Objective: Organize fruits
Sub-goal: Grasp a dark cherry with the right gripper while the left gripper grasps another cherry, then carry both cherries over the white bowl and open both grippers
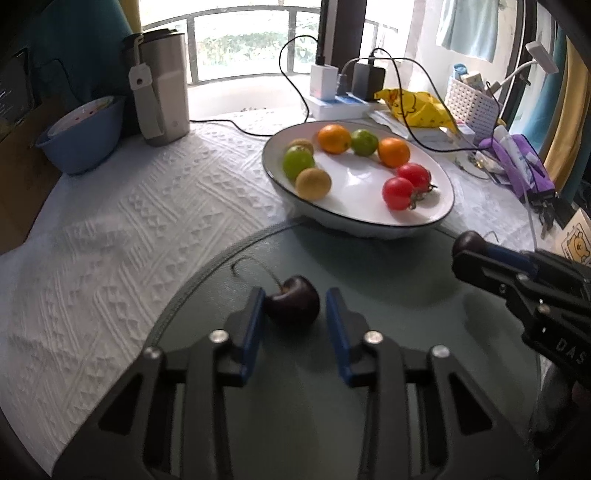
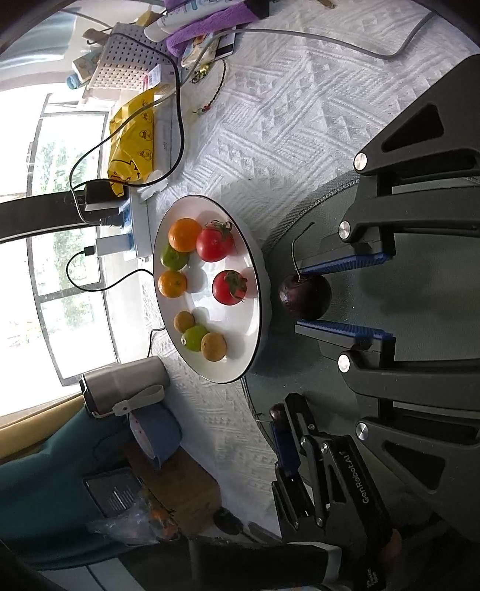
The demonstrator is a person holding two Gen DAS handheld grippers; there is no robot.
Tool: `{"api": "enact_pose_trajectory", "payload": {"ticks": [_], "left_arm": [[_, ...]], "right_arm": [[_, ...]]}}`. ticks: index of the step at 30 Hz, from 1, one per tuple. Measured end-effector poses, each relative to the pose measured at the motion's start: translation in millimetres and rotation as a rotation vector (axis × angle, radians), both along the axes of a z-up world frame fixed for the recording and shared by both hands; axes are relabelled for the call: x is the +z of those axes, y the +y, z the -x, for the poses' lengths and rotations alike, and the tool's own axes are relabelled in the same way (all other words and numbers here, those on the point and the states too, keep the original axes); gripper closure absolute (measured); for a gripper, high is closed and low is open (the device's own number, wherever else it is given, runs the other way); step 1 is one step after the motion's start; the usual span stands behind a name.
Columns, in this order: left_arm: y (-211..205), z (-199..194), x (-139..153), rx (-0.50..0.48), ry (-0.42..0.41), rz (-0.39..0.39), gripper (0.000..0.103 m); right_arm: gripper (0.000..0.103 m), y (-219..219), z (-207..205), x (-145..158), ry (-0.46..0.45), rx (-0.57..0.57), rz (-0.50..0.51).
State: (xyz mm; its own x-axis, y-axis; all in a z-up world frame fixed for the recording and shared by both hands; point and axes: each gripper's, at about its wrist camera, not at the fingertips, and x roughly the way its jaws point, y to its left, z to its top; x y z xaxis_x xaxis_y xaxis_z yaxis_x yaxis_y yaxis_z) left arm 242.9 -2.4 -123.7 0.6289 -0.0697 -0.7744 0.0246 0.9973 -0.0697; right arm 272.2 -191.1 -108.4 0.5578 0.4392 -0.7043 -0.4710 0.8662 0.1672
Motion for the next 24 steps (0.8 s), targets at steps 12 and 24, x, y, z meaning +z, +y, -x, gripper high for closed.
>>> {"api": "enact_pose_trajectory", "payload": {"ticks": [12, 24], "left_arm": [[2, 23, 21, -0.031, -0.052, 0.041, 0.073], [17, 66, 48, -0.018, -0.127, 0.057, 0.073]], "right_arm": [[0.076, 7, 18, 16, -0.047, -0.003, 0.022], [0.076, 21, 55, 41, -0.111, 0.02, 0.035]]}}
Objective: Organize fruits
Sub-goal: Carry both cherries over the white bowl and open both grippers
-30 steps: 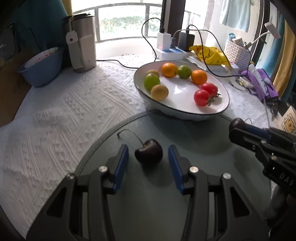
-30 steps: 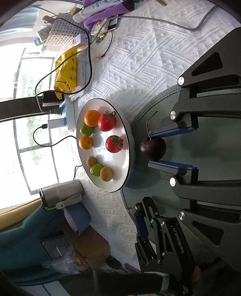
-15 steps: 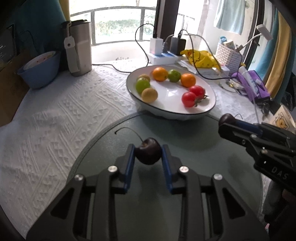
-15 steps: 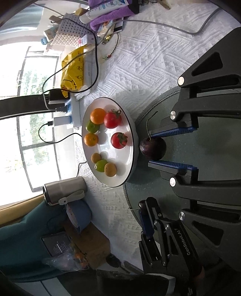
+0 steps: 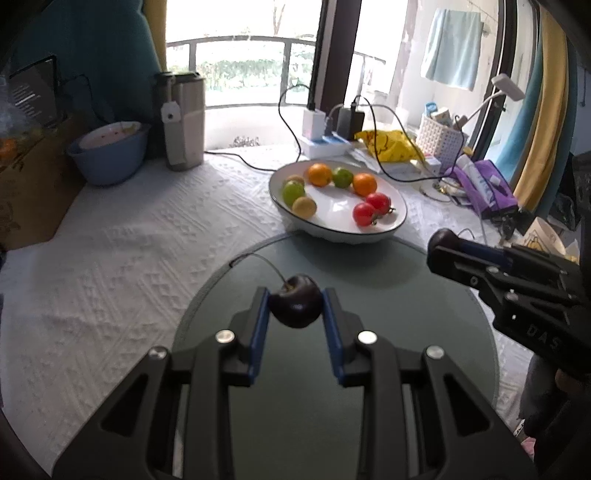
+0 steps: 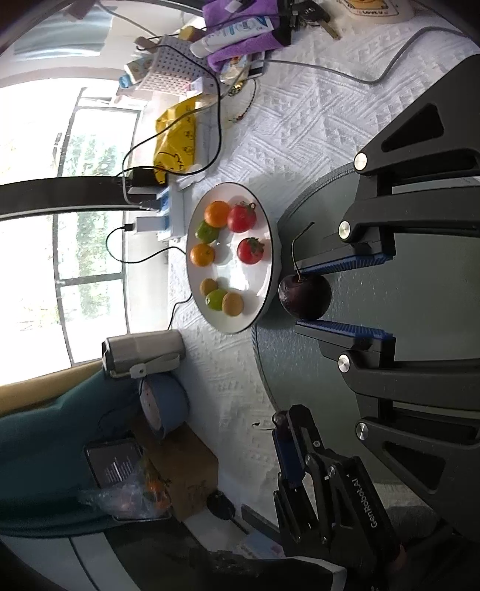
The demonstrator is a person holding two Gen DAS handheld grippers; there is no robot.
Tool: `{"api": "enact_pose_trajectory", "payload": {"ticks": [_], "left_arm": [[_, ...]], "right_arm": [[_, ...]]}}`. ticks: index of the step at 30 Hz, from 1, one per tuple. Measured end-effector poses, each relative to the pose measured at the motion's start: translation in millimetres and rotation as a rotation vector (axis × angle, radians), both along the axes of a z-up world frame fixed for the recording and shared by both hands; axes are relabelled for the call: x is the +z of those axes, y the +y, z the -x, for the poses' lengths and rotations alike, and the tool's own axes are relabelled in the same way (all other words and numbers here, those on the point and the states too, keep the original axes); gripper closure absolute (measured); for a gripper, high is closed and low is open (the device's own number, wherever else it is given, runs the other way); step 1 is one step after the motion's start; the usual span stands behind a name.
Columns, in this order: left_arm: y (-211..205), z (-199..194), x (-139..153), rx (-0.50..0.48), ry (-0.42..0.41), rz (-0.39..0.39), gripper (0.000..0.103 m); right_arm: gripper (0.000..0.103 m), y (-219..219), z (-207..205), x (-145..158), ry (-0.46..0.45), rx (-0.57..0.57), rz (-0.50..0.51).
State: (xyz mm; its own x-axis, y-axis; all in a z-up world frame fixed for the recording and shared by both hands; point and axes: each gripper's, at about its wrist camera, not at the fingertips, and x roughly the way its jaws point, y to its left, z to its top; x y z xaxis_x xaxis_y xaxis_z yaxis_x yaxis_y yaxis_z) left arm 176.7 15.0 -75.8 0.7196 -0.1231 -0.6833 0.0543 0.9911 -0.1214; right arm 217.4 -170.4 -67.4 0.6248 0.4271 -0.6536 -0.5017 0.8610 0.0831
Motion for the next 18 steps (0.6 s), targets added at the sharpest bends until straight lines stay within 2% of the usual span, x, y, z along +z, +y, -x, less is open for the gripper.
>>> {"api": "enact_pose_trajectory", "payload": {"ticks": [7, 18], "left_arm": [[2, 6, 22, -0.008, -0.05, 0.0, 0.073], [-12, -39, 43, -0.06, -0.084, -0.006, 0.073]], "right_arm": [[0.076, 2, 6, 16, -0.032, 0.006, 0.006], [0.076, -2, -36, 31, -0.047, -0.004, -0.002]]}}
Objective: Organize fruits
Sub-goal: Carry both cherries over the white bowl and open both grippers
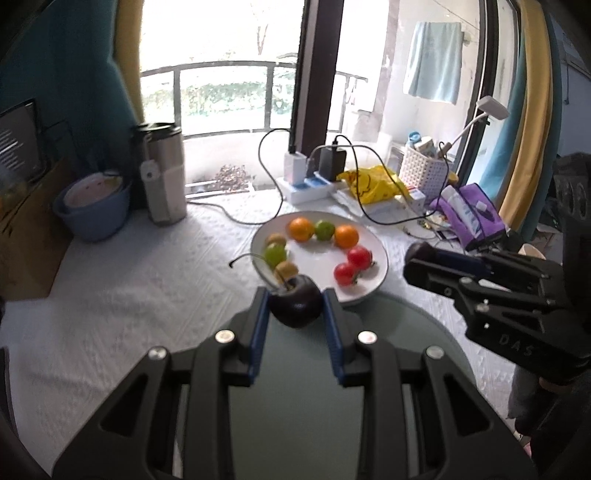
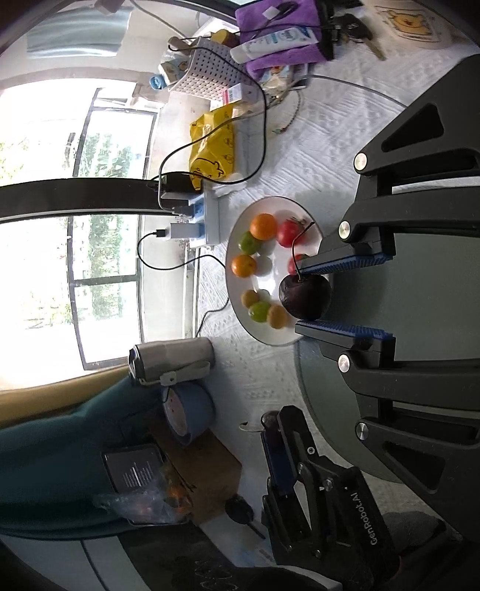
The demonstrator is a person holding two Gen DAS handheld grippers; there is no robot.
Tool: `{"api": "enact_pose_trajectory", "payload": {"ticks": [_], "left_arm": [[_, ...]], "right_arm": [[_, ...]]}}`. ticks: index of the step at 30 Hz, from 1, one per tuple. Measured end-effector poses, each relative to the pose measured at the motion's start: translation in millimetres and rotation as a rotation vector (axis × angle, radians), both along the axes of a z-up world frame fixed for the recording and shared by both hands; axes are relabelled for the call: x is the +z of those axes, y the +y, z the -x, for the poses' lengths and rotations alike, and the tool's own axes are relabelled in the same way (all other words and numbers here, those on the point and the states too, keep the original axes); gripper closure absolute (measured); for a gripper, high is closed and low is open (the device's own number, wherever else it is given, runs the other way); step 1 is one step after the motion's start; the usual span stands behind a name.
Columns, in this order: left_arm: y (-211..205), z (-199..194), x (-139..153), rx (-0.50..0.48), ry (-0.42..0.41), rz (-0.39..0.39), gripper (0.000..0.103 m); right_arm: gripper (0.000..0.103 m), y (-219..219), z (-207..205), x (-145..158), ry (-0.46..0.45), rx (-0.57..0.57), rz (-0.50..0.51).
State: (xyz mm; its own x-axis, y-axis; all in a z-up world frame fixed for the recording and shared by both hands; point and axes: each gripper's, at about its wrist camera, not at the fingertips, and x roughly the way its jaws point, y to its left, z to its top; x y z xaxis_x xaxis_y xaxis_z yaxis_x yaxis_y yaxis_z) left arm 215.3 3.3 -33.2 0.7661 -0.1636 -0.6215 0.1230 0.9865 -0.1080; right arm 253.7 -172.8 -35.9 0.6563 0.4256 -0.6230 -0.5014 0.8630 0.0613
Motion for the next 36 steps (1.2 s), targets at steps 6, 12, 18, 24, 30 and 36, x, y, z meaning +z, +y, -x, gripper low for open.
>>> {"api": "enact_pose_trajectory", "payload": {"ticks": [6, 12, 18, 24, 30, 36], "left_arm": [[-6, -33, -4, -0.009, 0.016, 0.008, 0.073], [-9, -72, -17, -0.023, 0.041, 0.018, 0.073], [-11, -101, -35, -0.033, 0.08, 0.026, 0.073], [-16, -119, -48, -0.041, 0.105, 0.012, 0.073], [-15, -134, -58, -0.04, 0.128, 0.007, 0.073], [-18, -139, -61, -0.05, 0.133, -0.011, 0.072]], "right_arm": [[0.076, -2, -34, -4, 0.018, 0.002, 0.0], [0.076, 1, -66, -16, 0.047, 0.011, -0.001], [0.076, 9, -93, -34, 0.08, 0.026, 0.005], [0.076, 15, -111, -48, 0.107, 0.038, 0.009], [0.076, 16, -123, -59, 0.13, 0.038, 0.013], [0.076, 15, -127, -66, 0.15, 0.032, 0.02]]}}
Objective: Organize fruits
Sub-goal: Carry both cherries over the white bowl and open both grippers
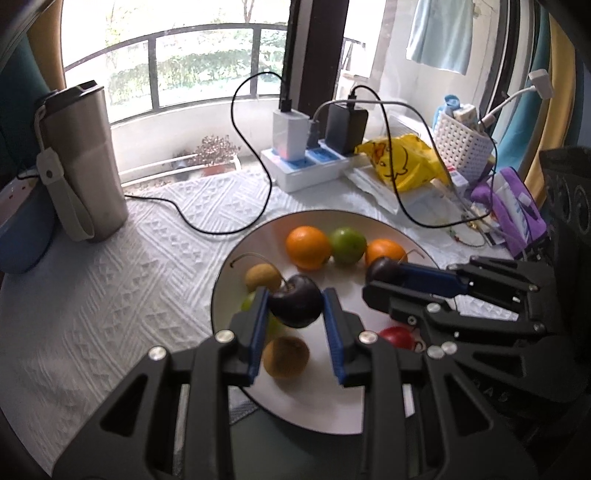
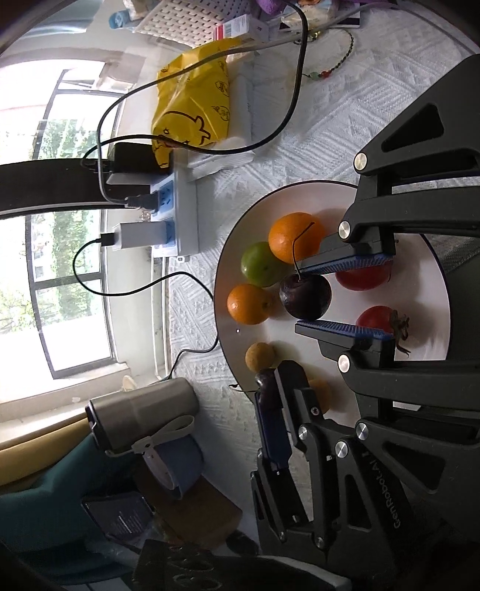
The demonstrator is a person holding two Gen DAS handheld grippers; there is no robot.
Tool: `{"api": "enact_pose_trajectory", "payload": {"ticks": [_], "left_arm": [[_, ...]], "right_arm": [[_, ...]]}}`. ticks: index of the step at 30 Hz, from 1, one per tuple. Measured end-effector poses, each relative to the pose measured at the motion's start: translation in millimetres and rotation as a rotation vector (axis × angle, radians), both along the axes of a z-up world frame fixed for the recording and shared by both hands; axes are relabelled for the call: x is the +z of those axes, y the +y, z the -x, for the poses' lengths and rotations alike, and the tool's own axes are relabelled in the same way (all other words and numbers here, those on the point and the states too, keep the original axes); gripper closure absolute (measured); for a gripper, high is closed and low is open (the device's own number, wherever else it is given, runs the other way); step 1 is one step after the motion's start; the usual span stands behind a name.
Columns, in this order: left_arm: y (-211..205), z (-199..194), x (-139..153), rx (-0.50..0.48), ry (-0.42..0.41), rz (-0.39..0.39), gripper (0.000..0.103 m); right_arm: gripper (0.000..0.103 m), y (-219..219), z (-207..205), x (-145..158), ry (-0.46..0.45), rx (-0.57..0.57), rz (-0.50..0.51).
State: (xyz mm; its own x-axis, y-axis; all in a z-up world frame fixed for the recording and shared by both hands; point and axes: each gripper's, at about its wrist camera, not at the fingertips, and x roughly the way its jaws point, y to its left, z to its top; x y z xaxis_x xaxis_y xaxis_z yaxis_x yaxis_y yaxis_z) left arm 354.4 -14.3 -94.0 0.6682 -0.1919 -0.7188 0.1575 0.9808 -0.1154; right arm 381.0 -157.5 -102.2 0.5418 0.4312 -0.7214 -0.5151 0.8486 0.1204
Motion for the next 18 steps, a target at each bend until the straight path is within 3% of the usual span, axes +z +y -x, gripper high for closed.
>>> {"api": "enact_pose_trajectory", "payload": {"ticks": [18], "left_arm": [[0, 15, 14, 0.008, -0.012, -0.015, 0.072]], "right_arm": [[0.076, 0, 10, 11, -0.019, -0.016, 0.018]]}}
